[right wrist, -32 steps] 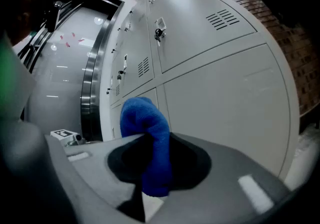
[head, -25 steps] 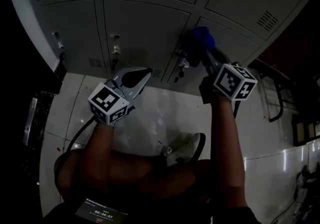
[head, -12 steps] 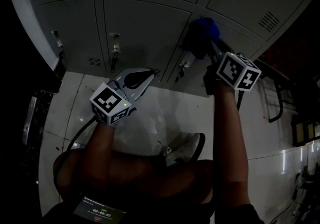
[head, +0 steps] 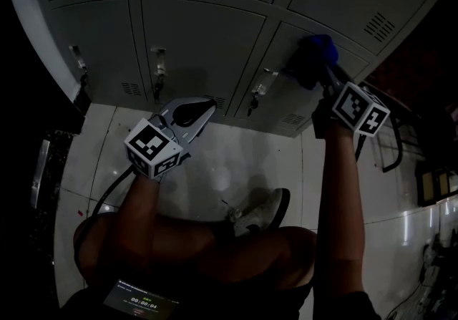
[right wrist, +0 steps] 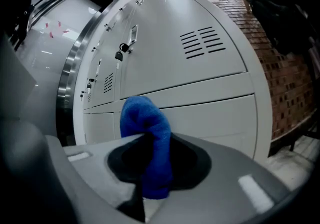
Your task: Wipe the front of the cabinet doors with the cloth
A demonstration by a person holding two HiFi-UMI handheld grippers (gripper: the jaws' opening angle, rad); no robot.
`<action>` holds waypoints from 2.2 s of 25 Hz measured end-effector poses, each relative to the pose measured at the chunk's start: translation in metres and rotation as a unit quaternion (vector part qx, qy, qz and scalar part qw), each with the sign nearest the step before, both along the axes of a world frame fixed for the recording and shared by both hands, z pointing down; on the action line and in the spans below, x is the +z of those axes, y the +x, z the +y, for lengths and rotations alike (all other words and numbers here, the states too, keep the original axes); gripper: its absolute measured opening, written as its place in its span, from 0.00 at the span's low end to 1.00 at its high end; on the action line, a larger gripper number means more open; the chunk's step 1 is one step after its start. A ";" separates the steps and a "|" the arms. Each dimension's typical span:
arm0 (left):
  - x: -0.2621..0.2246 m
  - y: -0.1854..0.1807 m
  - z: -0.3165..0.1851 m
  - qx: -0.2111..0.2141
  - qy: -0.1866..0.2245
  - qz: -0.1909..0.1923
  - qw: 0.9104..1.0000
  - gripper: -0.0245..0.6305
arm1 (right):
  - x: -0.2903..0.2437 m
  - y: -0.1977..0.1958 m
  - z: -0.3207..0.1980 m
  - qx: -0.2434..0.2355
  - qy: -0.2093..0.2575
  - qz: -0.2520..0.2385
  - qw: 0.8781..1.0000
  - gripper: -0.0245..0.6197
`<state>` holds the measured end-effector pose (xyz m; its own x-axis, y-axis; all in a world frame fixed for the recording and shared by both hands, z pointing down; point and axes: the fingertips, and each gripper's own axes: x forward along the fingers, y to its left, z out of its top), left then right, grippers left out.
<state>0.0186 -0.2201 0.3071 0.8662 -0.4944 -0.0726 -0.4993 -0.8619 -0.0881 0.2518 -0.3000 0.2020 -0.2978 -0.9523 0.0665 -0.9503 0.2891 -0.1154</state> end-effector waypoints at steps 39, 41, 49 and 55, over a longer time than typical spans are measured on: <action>0.000 0.004 0.001 -0.001 0.000 -0.006 1.000 0.04 | 0.016 0.000 0.039 0.010 0.002 0.026 1.000 0.16; 0.000 0.003 0.001 -0.001 0.000 -0.005 1.000 0.05 | 0.026 -0.023 0.034 -0.010 -0.007 0.028 1.000 0.16; -0.004 0.003 -0.001 -0.001 0.003 0.002 1.000 0.04 | 0.053 -0.082 0.006 -0.048 -0.028 0.032 0.998 0.16; -0.004 0.001 -0.001 -0.002 0.002 0.005 1.000 0.05 | 0.068 -0.091 -0.012 -0.045 -0.032 0.035 0.998 0.16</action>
